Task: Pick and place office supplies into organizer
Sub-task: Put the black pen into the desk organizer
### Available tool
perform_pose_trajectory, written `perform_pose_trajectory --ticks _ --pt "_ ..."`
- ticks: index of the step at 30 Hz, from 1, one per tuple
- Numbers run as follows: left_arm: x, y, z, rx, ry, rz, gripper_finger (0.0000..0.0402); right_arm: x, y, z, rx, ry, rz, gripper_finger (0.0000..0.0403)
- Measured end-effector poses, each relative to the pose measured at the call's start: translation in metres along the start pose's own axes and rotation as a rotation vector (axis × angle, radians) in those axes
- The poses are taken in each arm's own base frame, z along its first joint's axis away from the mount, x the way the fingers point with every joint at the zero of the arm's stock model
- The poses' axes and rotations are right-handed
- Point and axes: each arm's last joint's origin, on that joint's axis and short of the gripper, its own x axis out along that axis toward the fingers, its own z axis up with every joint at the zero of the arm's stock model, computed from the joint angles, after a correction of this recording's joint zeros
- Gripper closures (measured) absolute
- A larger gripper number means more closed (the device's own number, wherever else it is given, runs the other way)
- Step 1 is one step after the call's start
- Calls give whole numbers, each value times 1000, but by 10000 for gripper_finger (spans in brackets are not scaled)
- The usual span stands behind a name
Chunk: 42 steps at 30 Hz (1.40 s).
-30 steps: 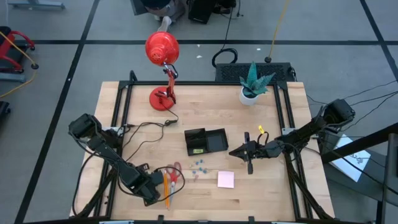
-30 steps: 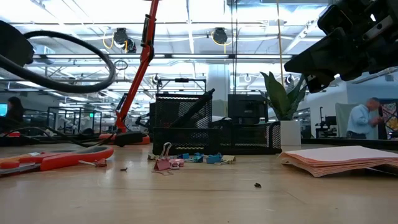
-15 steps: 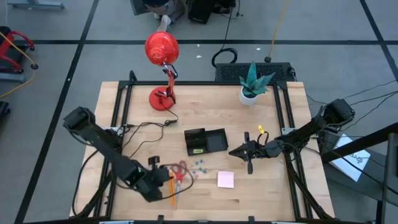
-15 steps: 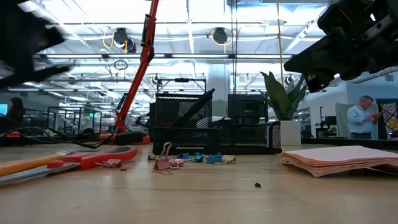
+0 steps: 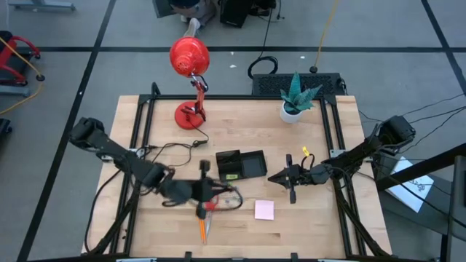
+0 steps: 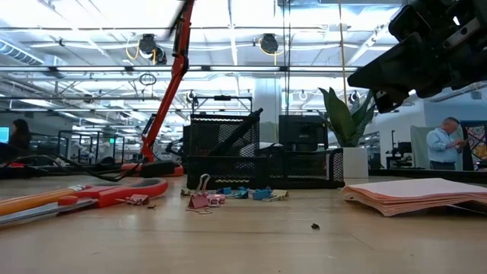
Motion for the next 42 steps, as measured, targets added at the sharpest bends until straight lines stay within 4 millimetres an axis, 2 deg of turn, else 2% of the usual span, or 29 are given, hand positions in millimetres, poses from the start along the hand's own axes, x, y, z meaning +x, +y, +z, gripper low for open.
perform_pose_trajectory --ticks 3,7,12,15,19,23,31,35,42 --pt "12 16 0 36 -48 -23 378 0 0 0 1 -2 0 399" --pt "27 41 -16 59 -45 -23 373 0 0 0 0 1 0 399" --pt "44 77 -55 10 -21 18 372 0 0 0 0 1 2 399" --pt "49 97 -82 -76 -45 26 372 0 0 0 0 1 1 399" --pt "49 110 -113 -164 -92 19 372 0 0 0 0 1 1 399" --pt "47 111 -128 -222 -132 2 371 0 0 0 0 1 0 399" --pt "48 100 -128 -221 -126 -9 371 0 0 0 1 -1 -3 399" --pt "59 94 -143 -237 -37 16 371 0 0 1 4 -8 -3 399" --pt "77 87 -159 -271 -10 18 371 0 0 1 3 -6 -4 398"
